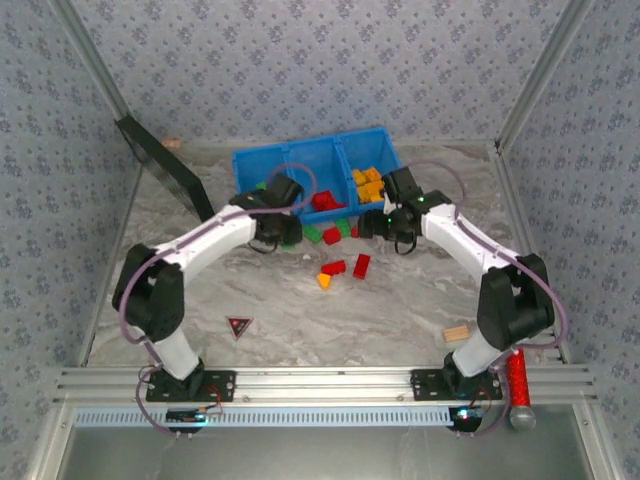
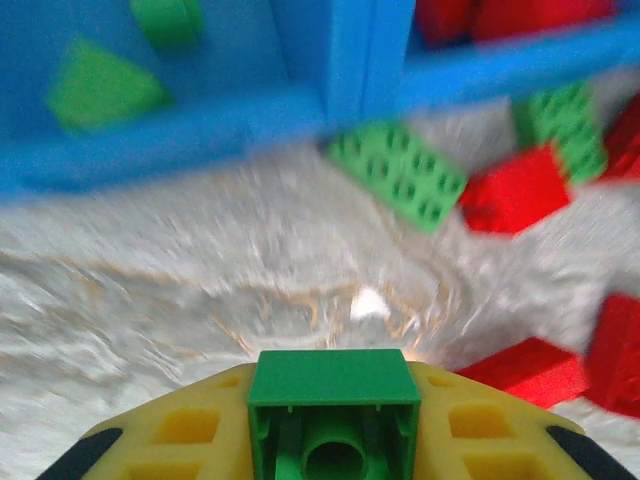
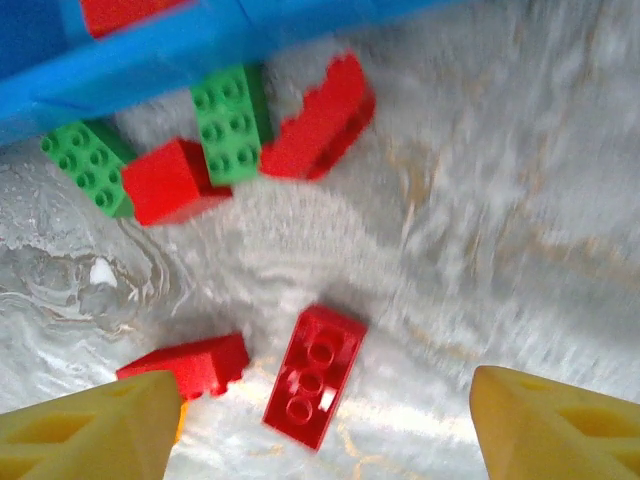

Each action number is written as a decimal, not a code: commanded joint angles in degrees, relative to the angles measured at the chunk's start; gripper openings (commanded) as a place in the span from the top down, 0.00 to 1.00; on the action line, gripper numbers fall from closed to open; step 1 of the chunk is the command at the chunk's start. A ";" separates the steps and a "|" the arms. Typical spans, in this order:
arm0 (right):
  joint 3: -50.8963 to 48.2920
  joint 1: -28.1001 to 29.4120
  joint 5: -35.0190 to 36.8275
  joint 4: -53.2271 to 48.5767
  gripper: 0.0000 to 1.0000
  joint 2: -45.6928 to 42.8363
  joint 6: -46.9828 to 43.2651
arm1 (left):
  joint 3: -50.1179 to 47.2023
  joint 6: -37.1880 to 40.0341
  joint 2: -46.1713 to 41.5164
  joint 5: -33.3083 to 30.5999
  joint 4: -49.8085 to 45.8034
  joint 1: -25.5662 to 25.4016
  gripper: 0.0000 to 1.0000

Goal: Sort the legos into containers by color
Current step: Pick up the lego from the center of the table, then place the lego in the container.

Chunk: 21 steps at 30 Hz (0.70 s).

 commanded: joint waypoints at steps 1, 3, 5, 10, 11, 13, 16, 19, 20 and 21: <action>-5.22 0.77 -0.61 1.70 0.20 -3.46 11.30 | 4.44 5.17 -2.77 0.47 -2.73 3.92 0.85; -6.63 2.05 -0.41 1.71 0.20 -3.95 13.92 | 5.83 6.94 -2.66 0.71 -2.32 6.40 0.85; -6.58 3.71 0.98 0.93 0.20 -3.31 15.13 | 6.97 8.48 -1.72 0.90 -1.66 8.90 0.85; -7.58 6.83 1.68 2.50 0.17 -0.68 18.09 | 7.85 10.25 3.20 1.97 2.53 14.17 0.85; -7.71 7.30 1.73 3.88 0.17 -0.02 18.15 | 7.86 10.25 4.26 2.40 3.30 14.87 0.85; -7.48 8.22 2.69 4.15 0.17 1.51 18.58 | 8.51 10.39 6.63 3.13 4.70 16.09 0.86; -7.37 8.64 3.67 4.35 0.17 3.08 19.08 | 11.48 11.29 10.35 3.48 4.73 16.51 0.86; -6.28 8.60 4.37 2.82 0.17 5.30 18.97 | 15.15 11.90 14.40 4.13 3.86 16.51 0.86; -6.08 8.69 4.34 2.68 0.17 5.96 18.82 | 16.01 11.99 15.53 4.39 3.54 16.51 0.86; -5.89 8.71 4.18 2.67 0.18 6.57 18.73 | 16.91 11.93 16.46 4.66 3.56 16.51 0.87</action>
